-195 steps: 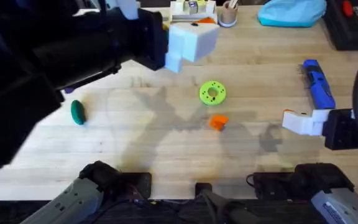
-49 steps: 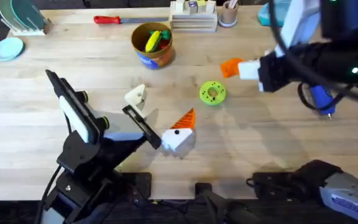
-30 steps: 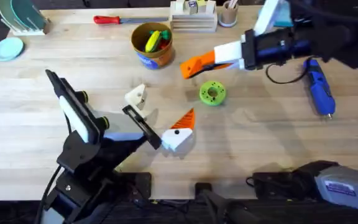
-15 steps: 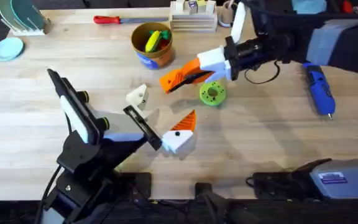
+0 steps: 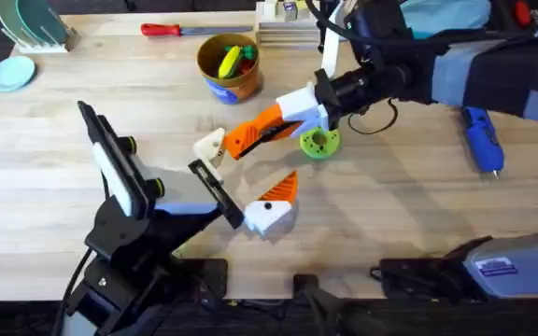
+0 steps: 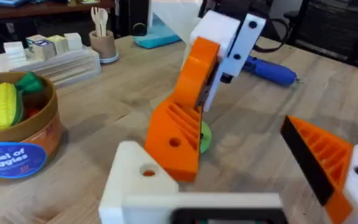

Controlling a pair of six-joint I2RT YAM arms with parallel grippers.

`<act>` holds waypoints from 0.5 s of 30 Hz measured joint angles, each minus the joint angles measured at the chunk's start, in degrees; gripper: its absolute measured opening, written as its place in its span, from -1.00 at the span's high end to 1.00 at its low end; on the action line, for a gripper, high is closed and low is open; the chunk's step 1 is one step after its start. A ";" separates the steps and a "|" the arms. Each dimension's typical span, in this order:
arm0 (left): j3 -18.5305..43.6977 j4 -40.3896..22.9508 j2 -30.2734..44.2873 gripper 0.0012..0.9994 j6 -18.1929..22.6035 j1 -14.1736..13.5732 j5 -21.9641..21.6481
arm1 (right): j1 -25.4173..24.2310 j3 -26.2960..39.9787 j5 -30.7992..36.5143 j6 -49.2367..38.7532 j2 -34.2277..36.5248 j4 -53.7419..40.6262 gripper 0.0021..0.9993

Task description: Pick up the gripper from the table and insert it into the empty holder that is missing its gripper. Then pick up a screw, insert it into the mounting hole, and use the screwdriver to tighten it. Finally, clean up the table by picking up the vegetable and placing it into the bucket.

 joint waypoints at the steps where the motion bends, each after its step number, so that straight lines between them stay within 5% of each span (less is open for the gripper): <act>1: 0.00 0.00 0.00 -0.99 -0.01 0.00 0.18 | 0.00 0.00 -0.05 0.02 0.03 0.50 0.99; 15: 0.00 -0.17 0.00 -0.99 -0.85 0.89 -2.07 | 1.20 0.07 -2.51 6.04 4.93 10.43 0.99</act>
